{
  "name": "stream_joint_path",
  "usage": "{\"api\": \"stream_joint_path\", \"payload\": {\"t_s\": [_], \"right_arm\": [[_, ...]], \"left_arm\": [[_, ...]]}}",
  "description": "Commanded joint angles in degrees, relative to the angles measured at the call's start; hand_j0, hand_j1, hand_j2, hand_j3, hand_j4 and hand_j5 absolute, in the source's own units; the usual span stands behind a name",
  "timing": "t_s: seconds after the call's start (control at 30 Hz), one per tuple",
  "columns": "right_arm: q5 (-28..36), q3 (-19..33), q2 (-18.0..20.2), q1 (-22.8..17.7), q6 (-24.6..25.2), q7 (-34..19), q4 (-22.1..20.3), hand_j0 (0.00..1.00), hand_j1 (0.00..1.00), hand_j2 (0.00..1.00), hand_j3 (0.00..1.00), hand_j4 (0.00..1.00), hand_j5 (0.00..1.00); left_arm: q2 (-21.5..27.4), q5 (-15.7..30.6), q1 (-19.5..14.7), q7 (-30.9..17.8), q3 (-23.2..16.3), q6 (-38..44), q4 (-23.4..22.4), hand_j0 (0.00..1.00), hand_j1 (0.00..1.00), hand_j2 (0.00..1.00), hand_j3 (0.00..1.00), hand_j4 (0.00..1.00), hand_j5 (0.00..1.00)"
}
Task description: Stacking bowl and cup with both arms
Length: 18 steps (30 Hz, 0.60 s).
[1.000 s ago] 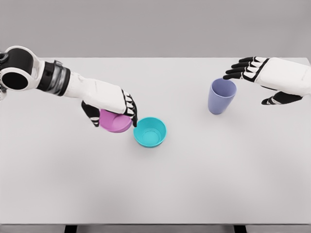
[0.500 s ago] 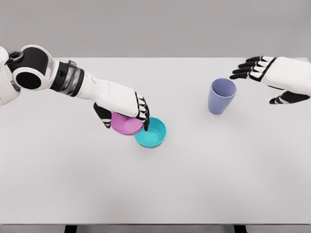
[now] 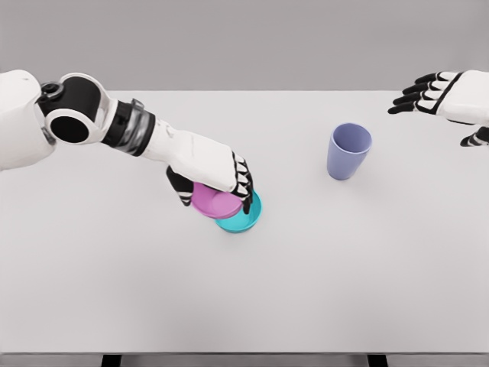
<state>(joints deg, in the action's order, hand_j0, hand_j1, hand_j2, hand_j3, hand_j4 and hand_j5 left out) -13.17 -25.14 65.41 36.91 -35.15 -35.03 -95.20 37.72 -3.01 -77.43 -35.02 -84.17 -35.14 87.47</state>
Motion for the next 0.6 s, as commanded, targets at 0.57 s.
{"api": "stream_joint_path", "payload": {"t_s": [0.57], "right_arm": [[-8.10,-9.22,-15.22,8.96,0.15,0.03,9.07,1.00,1.00,1.00,1.00,1.00,1.00]], "left_arm": [[-3.97,-0.59,0.18,0.02,-0.47,0.14,-0.81,0.78,0.78,0.78,0.78,0.78,0.78]]}}
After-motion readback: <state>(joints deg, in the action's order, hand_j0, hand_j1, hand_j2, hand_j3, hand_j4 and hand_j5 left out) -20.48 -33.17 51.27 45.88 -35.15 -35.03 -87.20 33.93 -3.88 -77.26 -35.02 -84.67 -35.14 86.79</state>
